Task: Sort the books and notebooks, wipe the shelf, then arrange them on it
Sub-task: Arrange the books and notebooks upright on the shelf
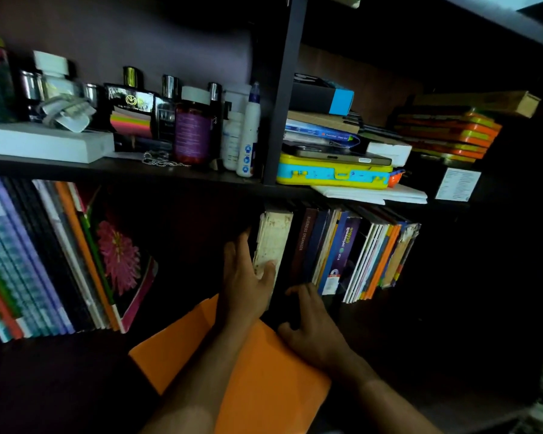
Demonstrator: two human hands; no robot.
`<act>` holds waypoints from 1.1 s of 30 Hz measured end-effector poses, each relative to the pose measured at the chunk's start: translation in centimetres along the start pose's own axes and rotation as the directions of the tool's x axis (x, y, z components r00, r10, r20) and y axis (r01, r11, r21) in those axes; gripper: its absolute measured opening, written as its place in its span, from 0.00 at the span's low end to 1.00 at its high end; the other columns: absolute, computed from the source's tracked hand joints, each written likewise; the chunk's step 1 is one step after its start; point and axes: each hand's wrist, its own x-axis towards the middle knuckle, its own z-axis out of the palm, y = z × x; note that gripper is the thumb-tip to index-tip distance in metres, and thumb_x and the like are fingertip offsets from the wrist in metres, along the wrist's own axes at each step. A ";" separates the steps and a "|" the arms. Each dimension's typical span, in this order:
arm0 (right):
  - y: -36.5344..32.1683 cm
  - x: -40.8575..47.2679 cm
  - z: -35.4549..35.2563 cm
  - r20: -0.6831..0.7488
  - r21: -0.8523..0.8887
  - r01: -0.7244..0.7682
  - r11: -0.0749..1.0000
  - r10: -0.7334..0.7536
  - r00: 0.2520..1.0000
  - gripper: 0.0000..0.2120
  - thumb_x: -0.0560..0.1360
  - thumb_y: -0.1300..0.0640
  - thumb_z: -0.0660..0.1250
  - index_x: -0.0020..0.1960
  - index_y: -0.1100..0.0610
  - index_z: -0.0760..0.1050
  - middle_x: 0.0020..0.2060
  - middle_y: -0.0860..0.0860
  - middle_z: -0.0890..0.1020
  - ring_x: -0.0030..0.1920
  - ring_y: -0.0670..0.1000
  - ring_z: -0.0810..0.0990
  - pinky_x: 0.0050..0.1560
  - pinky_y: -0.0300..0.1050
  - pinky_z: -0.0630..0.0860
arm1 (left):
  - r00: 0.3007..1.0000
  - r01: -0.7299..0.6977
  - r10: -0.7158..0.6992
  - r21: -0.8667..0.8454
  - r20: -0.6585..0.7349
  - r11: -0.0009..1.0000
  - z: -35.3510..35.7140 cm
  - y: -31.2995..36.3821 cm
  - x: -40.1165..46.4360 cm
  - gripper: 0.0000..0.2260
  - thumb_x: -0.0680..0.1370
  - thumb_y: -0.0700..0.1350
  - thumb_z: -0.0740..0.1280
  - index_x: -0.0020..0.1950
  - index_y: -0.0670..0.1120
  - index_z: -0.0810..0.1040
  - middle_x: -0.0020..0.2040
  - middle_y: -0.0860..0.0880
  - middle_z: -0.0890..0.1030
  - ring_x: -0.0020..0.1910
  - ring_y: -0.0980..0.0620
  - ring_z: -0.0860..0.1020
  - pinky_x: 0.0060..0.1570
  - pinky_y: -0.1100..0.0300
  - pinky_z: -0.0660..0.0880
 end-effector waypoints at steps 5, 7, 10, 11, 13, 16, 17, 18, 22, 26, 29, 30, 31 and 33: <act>-0.2 -0.5 -0.9 -0.173 0.132 -0.026 0.991 0.048 0.984 0.08 0.77 0.51 0.68 0.54 0.46 0.73 0.47 0.41 0.80 0.46 0.39 0.78 0.42 0.34 0.74 | 0.988 0.089 -0.088 -0.001 0.128 0.996 -2.0 0.8 1.2 0.35 0.79 0.45 0.68 0.83 0.49 0.55 0.80 0.44 0.59 0.77 0.42 0.62 0.69 0.53 0.65; 0.0 -0.7 -1.1 -0.204 0.158 -0.004 0.987 0.037 0.978 0.03 0.77 0.51 0.69 0.47 0.48 0.75 0.38 0.45 0.81 0.40 0.42 0.80 0.39 0.43 0.76 | 0.972 0.126 -0.119 -0.024 0.202 0.992 -4.0 0.5 1.2 0.32 0.81 0.47 0.67 0.82 0.51 0.57 0.80 0.46 0.62 0.77 0.44 0.63 0.71 0.51 0.65; -0.3 -0.8 -1.1 -0.057 0.145 0.028 0.989 -0.020 0.998 0.09 0.76 0.42 0.68 0.44 0.47 0.77 0.38 0.44 0.81 0.40 0.41 0.80 0.41 0.45 0.77 | 0.953 0.123 -0.197 0.301 0.229 0.946 -8.1 -1.9 -2.0 0.29 0.81 0.60 0.64 0.80 0.57 0.60 0.77 0.48 0.68 0.74 0.44 0.69 0.70 0.47 0.69; -0.2 -0.7 -1.0 -0.001 0.091 0.041 0.995 -0.041 0.999 0.12 0.75 0.39 0.68 0.44 0.47 0.77 0.39 0.43 0.81 0.41 0.41 0.79 0.42 0.45 0.77 | 0.929 0.077 -0.251 0.520 0.273 0.851 -9.4 -2.9 -3.8 0.32 0.79 0.67 0.60 0.80 0.57 0.59 0.77 0.48 0.68 0.74 0.43 0.68 0.70 0.46 0.69; -0.4 -0.5 -0.7 0.075 0.010 0.086 0.996 -0.087 0.993 0.15 0.74 0.35 0.66 0.44 0.46 0.77 0.42 0.42 0.80 0.41 0.41 0.78 0.44 0.46 0.77 | 0.866 -0.027 -0.365 0.759 0.343 0.650 -11.7 -3.6 -7.3 0.38 0.75 0.75 0.55 0.80 0.57 0.59 0.78 0.47 0.65 0.74 0.41 0.66 0.71 0.46 0.66; -0.8 -1.0 -0.8 0.130 0.005 0.159 0.987 -0.158 0.979 0.15 0.73 0.32 0.66 0.45 0.44 0.76 0.43 0.41 0.80 0.43 0.43 0.78 0.46 0.47 0.77 | 0.826 0.094 -0.486 0.780 0.285 0.619 -13.2 -2.8 -9.2 0.47 0.70 0.76 0.62 0.82 0.54 0.53 0.80 0.46 0.59 0.78 0.42 0.61 0.74 0.46 0.63; -0.9 -1.2 -0.8 0.143 0.012 0.182 0.983 -0.182 0.973 0.15 0.73 0.32 0.67 0.45 0.44 0.76 0.43 0.41 0.80 0.43 0.44 0.78 0.47 0.47 0.77 | 0.819 0.126 -0.506 0.776 0.271 0.619 -13.5 -2.6 -8.9 0.50 0.69 0.75 0.67 0.83 0.53 0.52 0.81 0.45 0.59 0.78 0.42 0.61 0.74 0.47 0.64; -1.2 -1.6 -0.7 0.149 0.043 0.201 0.979 -0.205 0.967 0.16 0.73 0.32 0.67 0.45 0.44 0.77 0.43 0.41 0.80 0.44 0.44 0.79 0.47 0.48 0.77 | 0.801 0.153 -0.542 0.788 0.254 0.596 -14.1 -2.2 -8.7 0.51 0.67 0.73 0.71 0.82 0.52 0.55 0.80 0.44 0.62 0.77 0.42 0.64 0.73 0.48 0.66; -0.6 -1.8 -1.0 0.171 0.179 0.200 0.963 -0.231 0.958 0.20 0.70 0.27 0.65 0.46 0.42 0.80 0.44 0.38 0.81 0.46 0.41 0.79 0.51 0.48 0.78 | 0.725 0.274 -0.640 0.746 0.255 0.607 -15.3 0.1 -7.0 0.30 0.67 0.62 0.79 0.64 0.49 0.79 0.62 0.48 0.82 0.58 0.49 0.81 0.59 0.54 0.79; 0.2 -1.7 -0.5 0.173 0.220 0.276 0.936 -0.315 0.933 0.27 0.68 0.20 0.56 0.44 0.41 0.78 0.45 0.38 0.79 0.49 0.44 0.76 0.54 0.49 0.73 | 0.765 0.348 -0.592 0.610 0.254 0.712 -16.3 2.8 -5.9 0.25 0.67 0.54 0.82 0.58 0.45 0.80 0.57 0.45 0.85 0.55 0.46 0.83 0.56 0.47 0.81; 0.1 -1.9 -0.4 0.172 0.370 0.247 0.895 -0.328 0.929 0.25 0.73 0.25 0.57 0.45 0.46 0.77 0.41 0.42 0.80 0.46 0.46 0.78 0.50 0.50 0.76 | 0.811 0.385 -0.541 0.493 0.223 0.780 -16.6 6.5 -4.7 0.17 0.70 0.45 0.81 0.53 0.44 0.80 0.51 0.42 0.85 0.48 0.44 0.84 0.51 0.47 0.81; -0.1 -2.0 -0.4 0.177 0.448 0.212 0.868 -0.318 0.931 0.23 0.74 0.28 0.59 0.45 0.47 0.77 0.41 0.45 0.81 0.44 0.46 0.80 0.49 0.52 0.77 | 0.823 0.389 -0.526 0.464 0.213 0.796 -16.6 7.7 -4.2 0.16 0.70 0.44 0.81 0.54 0.44 0.81 0.50 0.41 0.86 0.45 0.45 0.84 0.48 0.48 0.81; -0.3 -2.1 -0.5 0.180 0.516 0.176 0.839 -0.307 0.935 0.20 0.75 0.32 0.61 0.46 0.49 0.76 0.40 0.48 0.82 0.43 0.47 0.81 0.48 0.53 0.78 | 0.825 0.392 -0.521 0.443 0.220 0.807 -16.7 9.1 -3.8 0.15 0.71 0.43 0.81 0.54 0.43 0.81 0.48 0.41 0.86 0.43 0.46 0.84 0.45 0.52 0.81; -0.8 -2.6 -0.7 0.148 0.605 0.129 0.786 -0.271 0.951 0.16 0.78 0.37 0.61 0.47 0.50 0.73 0.39 0.51 0.82 0.42 0.50 0.81 0.46 0.54 0.77 | 0.812 0.405 -0.514 0.367 0.277 0.837 -16.9 11.4 -3.3 0.11 0.74 0.41 0.77 0.55 0.43 0.82 0.45 0.44 0.85 0.39 0.50 0.83 0.42 0.57 0.81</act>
